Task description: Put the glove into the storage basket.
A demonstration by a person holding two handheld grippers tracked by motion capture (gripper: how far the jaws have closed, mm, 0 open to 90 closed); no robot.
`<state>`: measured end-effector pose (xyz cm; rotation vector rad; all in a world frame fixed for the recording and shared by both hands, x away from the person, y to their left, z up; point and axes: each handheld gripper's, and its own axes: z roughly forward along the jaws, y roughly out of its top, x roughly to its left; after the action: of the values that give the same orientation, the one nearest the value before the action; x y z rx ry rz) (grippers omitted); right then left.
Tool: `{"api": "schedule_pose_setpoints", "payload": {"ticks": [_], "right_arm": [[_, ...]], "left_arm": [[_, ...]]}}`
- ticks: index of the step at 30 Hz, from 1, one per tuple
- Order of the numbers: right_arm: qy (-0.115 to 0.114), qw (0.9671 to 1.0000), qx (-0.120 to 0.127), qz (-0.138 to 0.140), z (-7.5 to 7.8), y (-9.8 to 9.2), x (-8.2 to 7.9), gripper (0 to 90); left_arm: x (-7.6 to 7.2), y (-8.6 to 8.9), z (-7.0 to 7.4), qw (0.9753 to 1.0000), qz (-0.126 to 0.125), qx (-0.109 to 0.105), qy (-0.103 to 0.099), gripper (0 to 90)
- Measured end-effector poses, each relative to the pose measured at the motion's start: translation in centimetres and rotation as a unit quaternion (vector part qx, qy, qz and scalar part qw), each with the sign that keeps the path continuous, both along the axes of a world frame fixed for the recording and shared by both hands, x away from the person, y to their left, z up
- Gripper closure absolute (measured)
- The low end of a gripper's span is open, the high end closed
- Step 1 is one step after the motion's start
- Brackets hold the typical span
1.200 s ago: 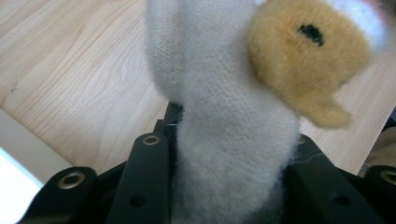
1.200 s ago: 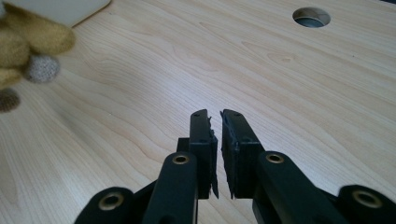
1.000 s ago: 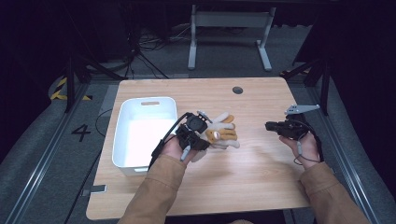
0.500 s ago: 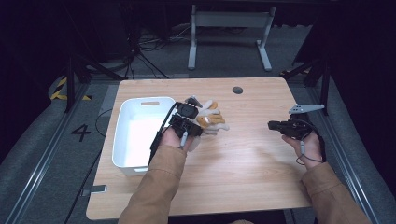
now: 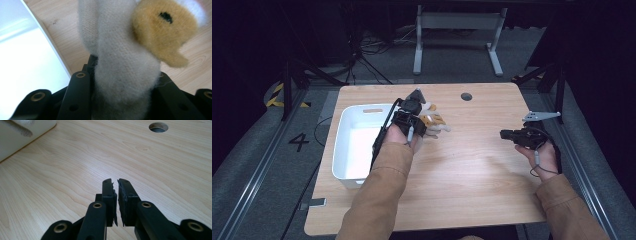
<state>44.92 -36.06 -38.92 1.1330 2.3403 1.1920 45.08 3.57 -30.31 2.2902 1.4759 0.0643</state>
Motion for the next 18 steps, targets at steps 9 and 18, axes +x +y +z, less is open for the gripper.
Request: {"api": "schedule_pose_setpoints", "payload": {"ticks": [9, 18], "right_arm": [[0.004, 1.0, 0.006, -0.004, -0.1, -0.3, 0.1, 83.1], [0.013, 0.9997, -0.012, -0.016, -0.2, 0.0, 0.7, 83.7]], "left_arm": [[0.7, 0.6, 0.5, 0.9996, 0.017, -0.004, 0.023, 67.8], [0.5, 2.1, 0.9, 0.998, 0.045, -0.029, 0.034, 67.7]]}}
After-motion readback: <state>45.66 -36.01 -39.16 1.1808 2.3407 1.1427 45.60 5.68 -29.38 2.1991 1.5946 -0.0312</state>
